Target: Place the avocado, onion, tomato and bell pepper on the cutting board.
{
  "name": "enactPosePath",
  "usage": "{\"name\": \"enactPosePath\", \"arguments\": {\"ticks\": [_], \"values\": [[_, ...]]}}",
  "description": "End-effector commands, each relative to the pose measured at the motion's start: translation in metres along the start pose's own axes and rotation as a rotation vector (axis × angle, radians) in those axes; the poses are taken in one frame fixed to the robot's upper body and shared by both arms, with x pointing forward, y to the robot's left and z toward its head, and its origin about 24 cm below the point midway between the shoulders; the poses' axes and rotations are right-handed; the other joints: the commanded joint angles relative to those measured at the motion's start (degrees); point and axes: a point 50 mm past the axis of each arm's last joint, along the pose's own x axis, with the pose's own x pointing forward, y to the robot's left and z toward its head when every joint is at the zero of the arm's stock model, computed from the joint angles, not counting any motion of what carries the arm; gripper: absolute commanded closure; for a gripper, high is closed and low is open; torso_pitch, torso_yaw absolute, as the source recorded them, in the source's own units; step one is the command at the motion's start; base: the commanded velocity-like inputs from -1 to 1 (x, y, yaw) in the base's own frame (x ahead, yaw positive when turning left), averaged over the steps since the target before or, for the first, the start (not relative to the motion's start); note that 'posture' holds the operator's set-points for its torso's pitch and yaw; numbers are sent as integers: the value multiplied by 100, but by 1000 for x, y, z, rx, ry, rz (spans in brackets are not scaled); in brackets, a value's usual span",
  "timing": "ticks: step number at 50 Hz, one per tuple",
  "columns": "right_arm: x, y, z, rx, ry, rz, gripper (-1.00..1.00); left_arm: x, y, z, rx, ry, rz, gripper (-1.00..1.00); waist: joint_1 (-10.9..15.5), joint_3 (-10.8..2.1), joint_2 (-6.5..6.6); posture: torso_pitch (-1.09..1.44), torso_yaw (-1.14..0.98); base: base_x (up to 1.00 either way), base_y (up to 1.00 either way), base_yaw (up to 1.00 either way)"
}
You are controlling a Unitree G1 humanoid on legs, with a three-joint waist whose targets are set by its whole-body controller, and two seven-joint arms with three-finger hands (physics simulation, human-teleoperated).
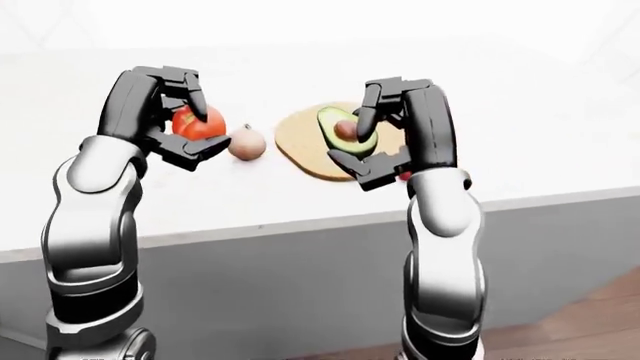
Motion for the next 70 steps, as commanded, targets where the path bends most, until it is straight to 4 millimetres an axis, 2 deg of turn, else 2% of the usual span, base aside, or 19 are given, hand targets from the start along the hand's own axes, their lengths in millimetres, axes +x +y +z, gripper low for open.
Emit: {"name": "enactPosePath", "arguments": {"ticks": [1, 4, 5, 9, 15, 16, 21, 26, 31, 33, 38, 39, 46, 50, 51, 62, 63, 65, 70], "values": [[-2, -1, 19, -5, -113, -8, 100, -3, 13, 19, 22, -99, 71, 100, 36, -140, -26, 0, 0, 0, -27, 0], [-2, 0, 19, -4, -111, -5, 100, -3, 13, 19, 21, -98, 71, 100, 21, -55, 139, 0, 0, 0, -17, 0], [-2, 0, 19, -1, -114, -6, 100, -4, 13, 19, 20, -97, 70, 100, -24, -36, 72, 0, 0, 0, 0, 0], [-2, 0, 17, -14, -99, -8, 100, -4, 13, 18, 21, -97, 72, 100, -117, -151, 230, 0, 0, 0, 0, 0], [-2, 1, 19, 6, -107, 5, 100, -4, 14, 18, 20, -97, 73, 100, -106, -180, 71, 0, 0, 0, 0, 0], [-1, 1, 19, 8, -109, 8, 100, -4, 14, 19, 20, -98, 73, 100, -71, -292, 79, 0, 0, 0, -27, 0], [1, 2, 20, 1, -112, 12, 100, -3, 16, 21, 19, -100, 76, 100, -32, -321, 364, 0, 0, 1, -34, 0], [1, 1, 21, -1, -114, 12, 100, -3, 15, 22, 19, -104, 72, 100, 1, -228, 170, 0, 0, 1, -33, 0], [2, 1, 21, -2, -114, 12, 100, -3, 15, 22, 19, -104, 76, 100, 85, -338, -378, 0, 0, 1, -32, 0], [2, 1, 20, 0, -114, 12, 100, -3, 14, 22, 21, -103, 74, 100, 34, -168, -288, 0, 0, 1, -33, 0], [0, 1, 20, -5, -115, 10, 100, -3, 14, 21, 20, -103, 72, 100, 19, -64, 34, 0, 0, 1, -26, 0], [-1, 1, 19, -34, -106, 9, 100, -3, 13, 21, 19, -104, 72, 100, -11, -26, -45, 0, 0, 0, 0, 0], [-2, 2, 21, -18, -111, 17, 100, -5, 19, 26, 22, -114, 90, 100, -77, -49, -72, 0, 0, 0, 0, 0], [1, 2, 25, -23, -118, 24, 100, -7, 27, 30, 27, -123, 111, 100, -154, -130, 228, 0, 0, 0, 0, 0], [1, 2, 25, -24, -118, 23, 100, -7, 29, 31, 30, -126, 119, 100, -141, -88, 96, 0, 0, 0, 0, 0], [4, 1, 32, -36, -128, 36, 100, -10, 45, 37, 30, -139, 171, 100, -68, -160, 24, 0, 0, 0, 0, 0], [5, 2, 34, -37, -140, 36, 100, -11, 46, 38, 30, -140, 173, 100, -57, -303, 74, 0, 0, 14, 0, 0], [4, 1, 35, -36, -145, 34, 100, -11, 47, 38, 30, -141, 177, 100, -49, -128, 84, 0, 0, 16, 0, 0], [3, 1, 35, -33, -144, 33, 100, -12, 49, 38, 29, -139, 184, 100, -50, -158, 96, 0, 0, 16, 0, 0]]}}
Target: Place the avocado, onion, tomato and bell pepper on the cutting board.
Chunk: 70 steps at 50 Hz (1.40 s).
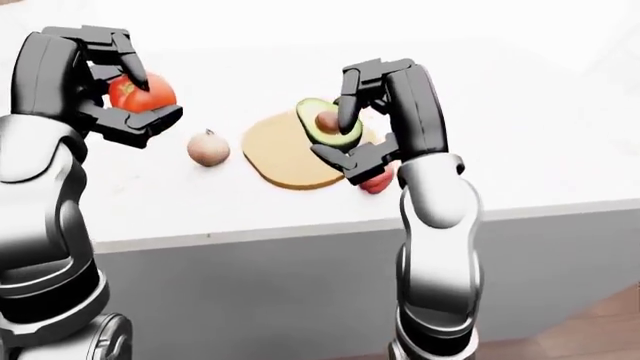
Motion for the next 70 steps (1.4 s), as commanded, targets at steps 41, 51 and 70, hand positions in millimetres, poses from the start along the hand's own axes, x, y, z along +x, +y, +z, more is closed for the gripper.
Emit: {"name": "enactPosePath", "arguments": {"ticks": [41, 51, 70], "values": [[-2, -8, 12, -17, -76, -59, 100, -1, 3, 17, 6, -91, 18, 100, -42, -117, 26, 0, 0, 6, -1, 0], [-2, -7, 8, -24, -55, -63, 100, -3, 4, 16, 6, -90, 18, 100, -73, -98, -30, 0, 0, 0, 0, 0], [0, -8, 12, -25, -66, -60, 100, -1, 4, 16, 5, -91, 21, 100, 4, 96, -177, 0, 0, 16, 0, 0]]}}
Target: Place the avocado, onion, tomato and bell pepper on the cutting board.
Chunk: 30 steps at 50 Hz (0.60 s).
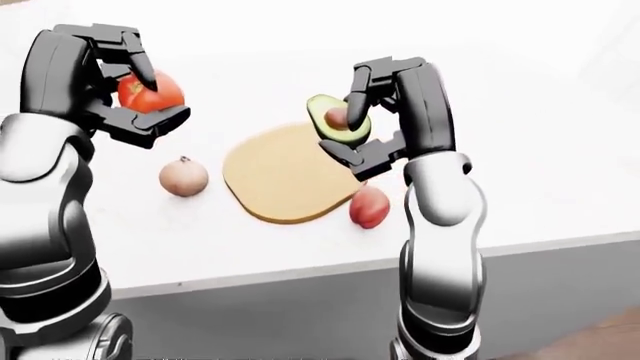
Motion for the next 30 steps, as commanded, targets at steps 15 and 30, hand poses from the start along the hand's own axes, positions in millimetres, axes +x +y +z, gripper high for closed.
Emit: {"name": "enactPosePath", "arguments": {"ticks": [15, 30], "values": [[-3, -1, 15, -10, -86, -10, 100, -1, 11, 12, 14, -63, 65, 100, -80, -195, 128, 0, 0, 0, 0, 0], [9, -9, 16, -51, -62, -11, 100, -1, 7, 10, 11, -62, 54, 100, -22, -190, 120, 0, 0, 0, 0, 0]]}}
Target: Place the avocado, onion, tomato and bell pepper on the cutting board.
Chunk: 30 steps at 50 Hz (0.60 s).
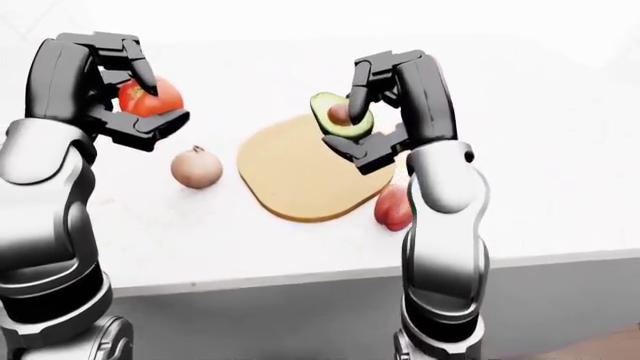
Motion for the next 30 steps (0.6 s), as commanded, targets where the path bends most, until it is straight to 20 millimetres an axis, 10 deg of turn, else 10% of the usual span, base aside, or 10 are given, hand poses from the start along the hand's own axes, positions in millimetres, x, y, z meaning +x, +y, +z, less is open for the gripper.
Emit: {"name": "enactPosePath", "arguments": {"ticks": [1, 30], "values": [[5, -7, 16, -22, -81, -26, 100, -1, 6, 18, 9, -93, 35, 100, 4, -159, 5, 0, 0, 0, 0, 0], [74, -19, 13, -123, 46, -9, 100, 0, 5, 19, 7, -96, 32, 100, -1, -197, 1, 0, 0, 0, 0, 0]]}}
